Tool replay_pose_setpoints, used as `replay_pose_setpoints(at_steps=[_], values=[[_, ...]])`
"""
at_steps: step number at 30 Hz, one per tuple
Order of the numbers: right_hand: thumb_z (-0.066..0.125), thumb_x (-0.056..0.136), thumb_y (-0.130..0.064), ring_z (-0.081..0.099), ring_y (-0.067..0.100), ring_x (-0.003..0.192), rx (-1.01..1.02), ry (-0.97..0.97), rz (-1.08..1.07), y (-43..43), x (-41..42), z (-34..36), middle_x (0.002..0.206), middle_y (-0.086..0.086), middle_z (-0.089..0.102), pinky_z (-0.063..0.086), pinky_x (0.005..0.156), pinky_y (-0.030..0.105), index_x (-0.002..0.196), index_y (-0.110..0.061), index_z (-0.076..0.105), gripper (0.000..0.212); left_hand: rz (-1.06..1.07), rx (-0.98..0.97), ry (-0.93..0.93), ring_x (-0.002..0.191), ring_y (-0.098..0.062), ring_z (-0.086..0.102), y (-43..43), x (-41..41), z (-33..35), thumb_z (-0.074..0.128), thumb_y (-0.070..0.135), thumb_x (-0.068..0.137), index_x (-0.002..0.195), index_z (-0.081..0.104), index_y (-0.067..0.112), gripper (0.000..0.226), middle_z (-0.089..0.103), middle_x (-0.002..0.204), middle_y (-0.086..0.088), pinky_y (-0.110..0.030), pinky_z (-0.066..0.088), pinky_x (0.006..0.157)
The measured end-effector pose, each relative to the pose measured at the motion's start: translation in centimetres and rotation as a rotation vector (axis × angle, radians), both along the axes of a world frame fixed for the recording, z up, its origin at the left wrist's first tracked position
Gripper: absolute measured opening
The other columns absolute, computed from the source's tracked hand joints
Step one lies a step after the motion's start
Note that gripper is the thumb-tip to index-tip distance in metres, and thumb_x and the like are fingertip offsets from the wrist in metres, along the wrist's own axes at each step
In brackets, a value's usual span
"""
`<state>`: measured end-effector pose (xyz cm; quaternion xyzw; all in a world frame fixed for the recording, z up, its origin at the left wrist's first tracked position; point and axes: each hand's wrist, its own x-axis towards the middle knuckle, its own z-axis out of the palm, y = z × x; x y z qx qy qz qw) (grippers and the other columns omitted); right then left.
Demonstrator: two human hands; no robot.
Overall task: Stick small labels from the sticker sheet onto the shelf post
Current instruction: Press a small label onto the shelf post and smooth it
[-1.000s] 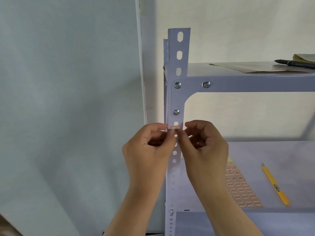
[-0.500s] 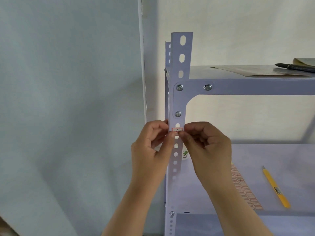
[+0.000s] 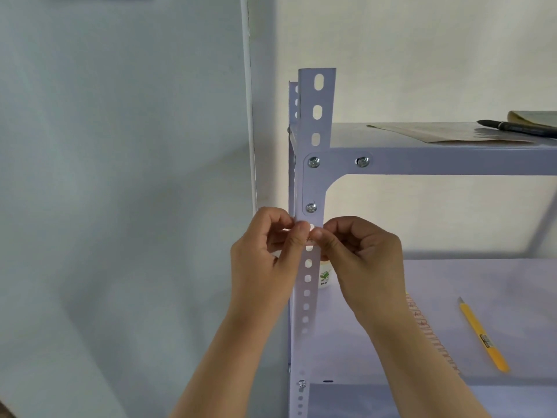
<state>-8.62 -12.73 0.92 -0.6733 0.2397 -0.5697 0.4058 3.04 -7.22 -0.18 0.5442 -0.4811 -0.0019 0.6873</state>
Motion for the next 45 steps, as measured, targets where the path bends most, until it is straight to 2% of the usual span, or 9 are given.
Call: replay_pose_setpoints(at_steps=[3, 9, 16, 20, 24, 29, 32, 35, 45], values=[[0.073, 0.084, -0.002, 0.066, 0.008, 0.056, 0.027, 0.007, 0.089, -0.3, -0.4, 0.0, 0.062, -0.007, 0.072, 0.051, 0.058, 0.016, 0.071, -0.017, 0.070, 0.020, -0.079, 0.002, 0.027, 0.082, -0.013, 0.075, 0.1, 0.4, -0.6, 0.070, 0.021, 0.087, 0.094, 0.061, 0.013, 0.015, 0.076, 0.089, -0.004, -0.019, 0.055, 0.074], [0.069, 0.083, 0.008, 0.069, 0.010, 0.066, 0.061, -0.011, 0.171, -0.2, -0.5, -0.6, 0.075, 0.001, 0.077, 0.054, 0.066, 0.018, 0.085, -0.010, 0.072, 0.019, -0.198, -0.005, 0.051, 0.096, -0.022, 0.075, 0.4, 0.6, -1.4, 0.071, 0.009, 0.084, 0.106, 0.060, 0.013, 0.024, 0.076, 0.102, -0.008, -0.035, 0.059, 0.089], [0.074, 0.082, 0.002, 0.065, 0.016, 0.064, 0.112, -0.078, 0.127, 0.0, -0.1, -0.8, 0.069, 0.004, 0.075, 0.054, 0.064, 0.026, 0.075, -0.018, 0.073, 0.021, -0.169, 0.019, 0.006, 0.085, -0.018, 0.074, 0.5, 0.7, -0.4, 0.072, 0.016, 0.084, 0.095, 0.059, 0.015, 0.017, 0.074, 0.091, -0.002, -0.023, 0.056, 0.077], [0.077, 0.081, -0.009, 0.058, 0.023, 0.062, 0.114, -0.074, 0.074, 0.1, -0.1, -0.5, 0.070, 0.022, 0.070, 0.049, 0.061, 0.036, 0.072, -0.010, 0.072, 0.010, -0.137, 0.034, -0.024, 0.078, -0.014, 0.076, 0.4, 0.9, 0.1, 0.072, 0.022, 0.085, 0.091, 0.057, 0.016, 0.018, 0.072, 0.085, -0.002, -0.019, 0.053, 0.068], [0.077, 0.081, -0.010, 0.058, 0.022, 0.058, 0.118, -0.070, 0.056, 0.2, -0.1, -0.1, 0.066, 0.019, 0.069, 0.050, 0.061, 0.036, 0.069, -0.009, 0.071, 0.014, -0.116, 0.044, -0.036, 0.068, -0.006, 0.072, 0.5, 1.0, 0.4, 0.073, 0.022, 0.087, 0.090, 0.058, 0.013, 0.018, 0.075, 0.083, -0.004, -0.016, 0.049, 0.062], [0.076, 0.083, -0.011, 0.056, 0.034, 0.057, 0.083, -0.054, 0.076, 0.0, -0.1, -0.4, 0.070, 0.023, 0.068, 0.048, 0.061, 0.036, 0.072, -0.009, 0.071, 0.012, -0.194, 0.040, 0.060, 0.083, -0.020, 0.076, 0.6, 1.0, -0.2, 0.071, 0.018, 0.085, 0.096, 0.061, 0.011, 0.016, 0.076, 0.091, -0.008, -0.027, 0.056, 0.071], [0.072, 0.085, 0.000, 0.062, 0.018, 0.063, 0.108, -0.068, 0.133, 0.0, -0.2, -0.8, 0.073, 0.014, 0.073, 0.052, 0.063, 0.027, 0.080, -0.009, 0.072, 0.010, -0.250, 0.026, 0.093, 0.092, -0.026, 0.075, 0.8, 1.1, -0.6, 0.071, 0.010, 0.085, 0.105, 0.062, 0.007, 0.022, 0.075, 0.101, -0.012, -0.031, 0.059, 0.081], [0.071, 0.084, 0.003, 0.063, 0.017, 0.065, 0.119, -0.071, 0.149, 0.1, -0.1, -1.1, 0.075, 0.013, 0.073, 0.053, 0.063, 0.025, 0.084, -0.006, 0.071, 0.009, -0.281, 0.033, 0.103, 0.097, -0.028, 0.074, 1.0, 1.1, -0.8, 0.070, 0.007, 0.085, 0.109, 0.063, 0.006, 0.025, 0.075, 0.106, -0.014, -0.032, 0.059, 0.086], [0.077, 0.082, -0.015, 0.049, 0.021, 0.059, 0.155, -0.130, 0.059, 0.6, 0.7, -0.6, 0.062, 0.020, 0.061, 0.045, 0.059, 0.035, 0.071, -0.006, 0.068, 0.017, -0.084, 0.040, 0.047, 0.072, -0.004, 0.072, 0.6, 0.0, 0.0, 0.072, 0.007, 0.088, 0.091, 0.061, 0.014, 0.014, 0.074, 0.085, 0.002, -0.011, 0.049, 0.063]])
